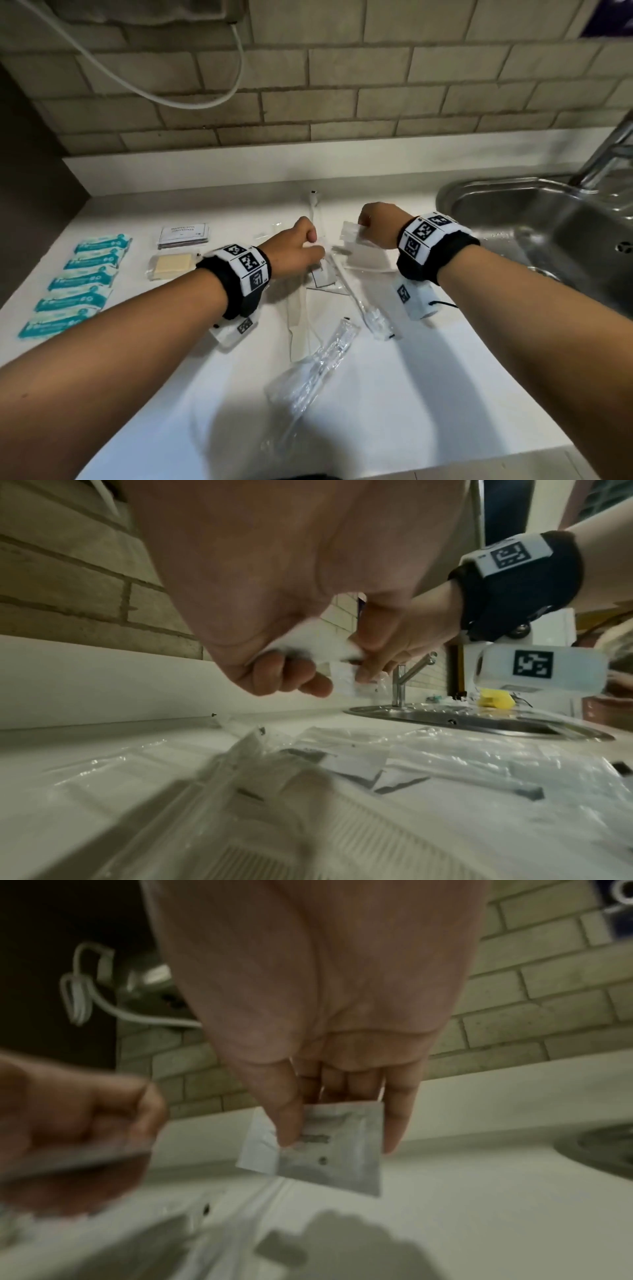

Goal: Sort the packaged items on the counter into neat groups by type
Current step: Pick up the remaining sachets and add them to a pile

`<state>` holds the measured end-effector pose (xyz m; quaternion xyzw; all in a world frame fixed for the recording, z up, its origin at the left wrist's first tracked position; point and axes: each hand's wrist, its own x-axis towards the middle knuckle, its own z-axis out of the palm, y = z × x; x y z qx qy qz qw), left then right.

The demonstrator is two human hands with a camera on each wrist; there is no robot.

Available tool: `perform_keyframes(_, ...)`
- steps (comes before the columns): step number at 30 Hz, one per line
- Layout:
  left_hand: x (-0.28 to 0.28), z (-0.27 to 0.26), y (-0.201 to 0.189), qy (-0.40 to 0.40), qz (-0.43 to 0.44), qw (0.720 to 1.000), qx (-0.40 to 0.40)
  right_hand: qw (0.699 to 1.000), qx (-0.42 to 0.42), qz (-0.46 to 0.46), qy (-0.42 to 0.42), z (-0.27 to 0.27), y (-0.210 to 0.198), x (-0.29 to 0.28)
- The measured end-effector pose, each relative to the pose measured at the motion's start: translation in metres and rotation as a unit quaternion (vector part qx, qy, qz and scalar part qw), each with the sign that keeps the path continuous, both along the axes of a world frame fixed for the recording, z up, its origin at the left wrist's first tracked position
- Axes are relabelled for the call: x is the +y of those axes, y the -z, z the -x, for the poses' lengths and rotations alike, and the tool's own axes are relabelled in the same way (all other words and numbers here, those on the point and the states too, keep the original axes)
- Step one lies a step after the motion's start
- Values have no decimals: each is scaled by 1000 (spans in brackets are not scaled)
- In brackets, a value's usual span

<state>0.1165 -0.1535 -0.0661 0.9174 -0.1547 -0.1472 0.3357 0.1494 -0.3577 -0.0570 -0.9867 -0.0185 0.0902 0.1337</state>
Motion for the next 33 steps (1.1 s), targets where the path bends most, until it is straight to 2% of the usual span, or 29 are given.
perform_keyframes(2,0,-3,0,-19,34,999,0,997,7,-68,-17,1,-8,-2)
perform_keyframes(6,6,-14,2,-34,29,999,-7,984,30,-170,-30,2,-14,2)
perform_keyframes(12,22,-26,6,-100,85,991,-20,963,47,-263,-26,-5,-16,7)
perform_keyframes(20,32,-24,10,-112,159,981,23,963,58,-248,-88,0,-19,20)
perform_keyframes(23,26,-19,8,-144,232,957,98,960,46,-257,-100,0,-21,25)
perform_keyframes(26,22,-14,2,-151,251,949,118,958,41,-260,-112,2,-23,30)
perform_keyframes(30,16,-11,-5,-149,322,924,145,954,17,-274,-122,1,-20,41)
perform_keyframes(33,13,-8,-4,-134,290,936,145,955,-9,-275,-111,2,-16,47)
